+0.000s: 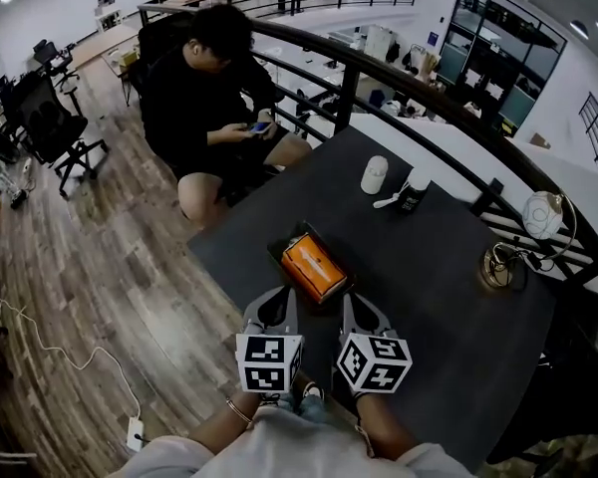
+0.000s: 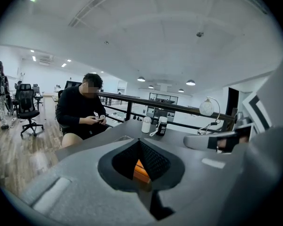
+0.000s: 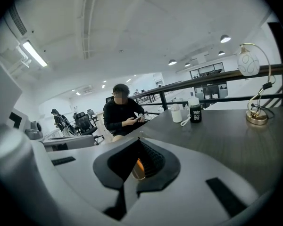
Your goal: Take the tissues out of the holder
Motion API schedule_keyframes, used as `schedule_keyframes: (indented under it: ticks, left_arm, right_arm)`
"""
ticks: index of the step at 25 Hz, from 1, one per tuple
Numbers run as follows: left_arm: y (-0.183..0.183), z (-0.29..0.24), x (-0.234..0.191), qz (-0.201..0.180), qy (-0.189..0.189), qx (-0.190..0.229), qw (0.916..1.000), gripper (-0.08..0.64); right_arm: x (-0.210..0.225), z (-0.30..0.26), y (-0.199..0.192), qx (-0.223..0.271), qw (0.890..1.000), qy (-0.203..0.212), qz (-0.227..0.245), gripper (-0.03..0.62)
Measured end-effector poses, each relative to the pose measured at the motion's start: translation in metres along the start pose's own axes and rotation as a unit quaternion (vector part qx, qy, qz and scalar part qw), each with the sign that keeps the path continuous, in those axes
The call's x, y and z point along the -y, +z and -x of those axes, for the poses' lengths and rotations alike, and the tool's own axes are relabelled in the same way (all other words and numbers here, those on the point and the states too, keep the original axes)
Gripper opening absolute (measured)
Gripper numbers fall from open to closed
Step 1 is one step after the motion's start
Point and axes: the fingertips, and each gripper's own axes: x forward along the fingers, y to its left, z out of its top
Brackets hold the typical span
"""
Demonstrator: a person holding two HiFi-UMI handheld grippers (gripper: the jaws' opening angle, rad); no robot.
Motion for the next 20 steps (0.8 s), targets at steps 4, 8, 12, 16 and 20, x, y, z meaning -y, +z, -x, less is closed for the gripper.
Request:
schedule_keyframes:
  ticks: [4, 8, 12, 16, 20]
  left_arm:
    - [-0.003, -0.002, -0.012, 0.003, 0.014, -0.004, 0.9999, -0.012]
    - [-0.005, -0.002, -0.021, 0.011, 0.022, -0.007, 0.9997, -0.012]
    - [-0.012, -0.001, -0.031, 0.020, 0.032, -0.015, 0.9992, -0.012]
    - [-0.016, -0.004, -0.038, 0.023, 0.034, -0.018, 0.9990, -0.012]
    - [-0.011, -0.012, -0.037, 0.015, 0.024, -0.012, 0.9995, -0.012]
  right_arm:
    - [-0.007, -0.019, -0.007, -0.021, 0.999, 0.023, 0.009, 0.008]
    - [-0.014, -0.037, -0.014, -0.041, 0.998, 0.054, 0.007, 0.014]
    - [-0.021, -0.055, -0.021, -0.066, 0.995, 0.072, 0.028, 0.120]
    - [-0.024, -0.072, -0.028, -0.092, 0.990, 0.091, 0.052, 0.162]
    - [-0.022, -0.090, -0.032, -0.123, 0.983, 0.106, 0.087, 0.224]
